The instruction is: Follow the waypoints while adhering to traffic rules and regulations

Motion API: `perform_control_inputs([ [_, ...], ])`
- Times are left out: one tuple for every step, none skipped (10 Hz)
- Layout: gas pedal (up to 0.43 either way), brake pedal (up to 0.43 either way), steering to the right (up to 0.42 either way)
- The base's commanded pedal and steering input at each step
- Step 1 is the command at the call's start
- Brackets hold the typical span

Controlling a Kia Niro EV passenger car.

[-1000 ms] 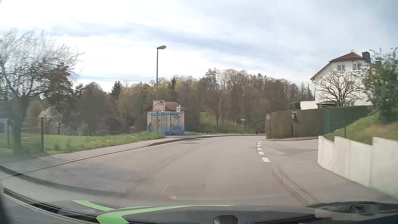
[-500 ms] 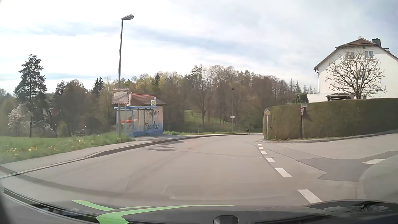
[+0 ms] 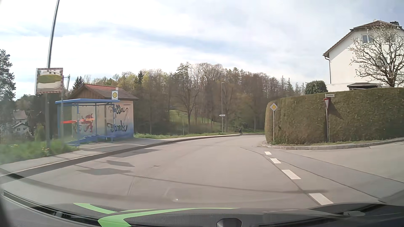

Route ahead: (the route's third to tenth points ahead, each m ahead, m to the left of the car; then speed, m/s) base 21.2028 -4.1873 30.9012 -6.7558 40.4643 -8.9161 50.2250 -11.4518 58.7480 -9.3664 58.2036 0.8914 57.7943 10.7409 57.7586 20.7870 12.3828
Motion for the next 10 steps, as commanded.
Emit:
perform_control_inputs([
  [0.000,0.256,0.051],
  [0.000,0.256,0.056],
  [0.000,0.256,0.058],
  [0.000,0.262,0.058],
  [0.000,0.262,0.057],
  [0.000,0.262,0.056],
  [0.000,0.262,0.054],
  [0.000,0.268,0.050],
  [0.000,0.268,0.048],
  [0.000,0.268,0.047],
])
